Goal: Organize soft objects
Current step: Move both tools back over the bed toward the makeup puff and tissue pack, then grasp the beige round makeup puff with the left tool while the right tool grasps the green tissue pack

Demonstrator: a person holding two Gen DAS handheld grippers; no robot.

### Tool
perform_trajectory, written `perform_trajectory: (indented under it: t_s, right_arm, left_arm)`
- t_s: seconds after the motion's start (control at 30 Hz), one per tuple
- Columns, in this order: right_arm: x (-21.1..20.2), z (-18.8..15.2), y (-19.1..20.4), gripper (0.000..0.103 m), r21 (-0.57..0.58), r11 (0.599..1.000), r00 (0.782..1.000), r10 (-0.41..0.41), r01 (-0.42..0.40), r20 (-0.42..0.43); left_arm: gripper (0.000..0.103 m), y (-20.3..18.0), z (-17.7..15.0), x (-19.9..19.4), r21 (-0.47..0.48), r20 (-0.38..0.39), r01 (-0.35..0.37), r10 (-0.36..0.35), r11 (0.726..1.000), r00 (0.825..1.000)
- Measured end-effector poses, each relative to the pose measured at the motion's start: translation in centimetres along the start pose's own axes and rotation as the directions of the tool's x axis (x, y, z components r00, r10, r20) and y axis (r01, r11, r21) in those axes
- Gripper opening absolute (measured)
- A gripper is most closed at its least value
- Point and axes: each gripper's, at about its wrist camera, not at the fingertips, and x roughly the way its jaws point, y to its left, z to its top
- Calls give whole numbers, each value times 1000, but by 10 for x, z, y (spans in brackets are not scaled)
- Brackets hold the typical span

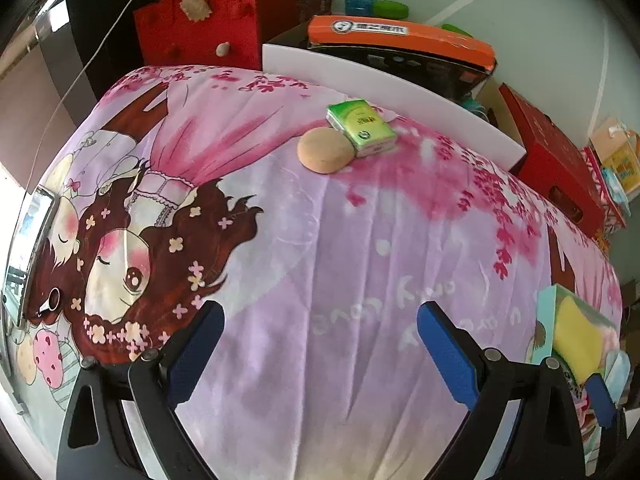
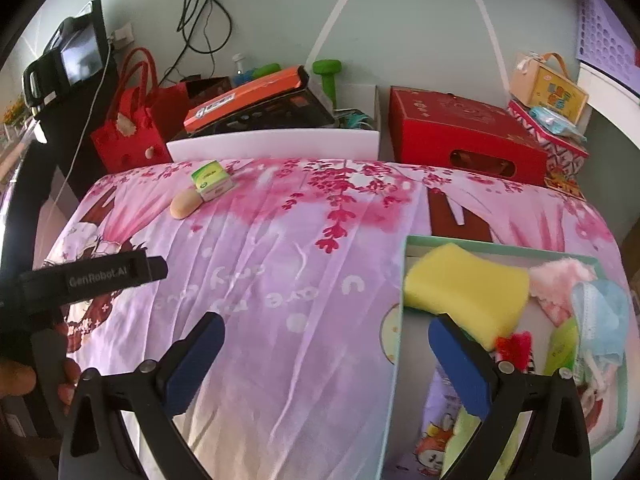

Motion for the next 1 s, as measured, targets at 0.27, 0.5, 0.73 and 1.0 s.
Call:
perform_trajectory:
  t_s: [0.27,0.5,0.73,1.0]
  right_arm:
    - [13,2,19,103,-56,998,1000,22,-21,4]
    - [20,5,27,103,-59,998,1000,30,-29,10]
    - [31,25,29,103,-54,999,1000,11,-10,20]
    - [51,55,45,103,-66,995,996,75,-72,46]
  left_arm:
    - [97,9,5,13,-16,-12,6,-7,1000,1000]
    - [97,13,15,23,-17,-16,48,-49,999,999]
    - [96,20,38,36,33,38,71,-72,997,997]
    - [83,18,58,54,125,83,97,-108,987,991]
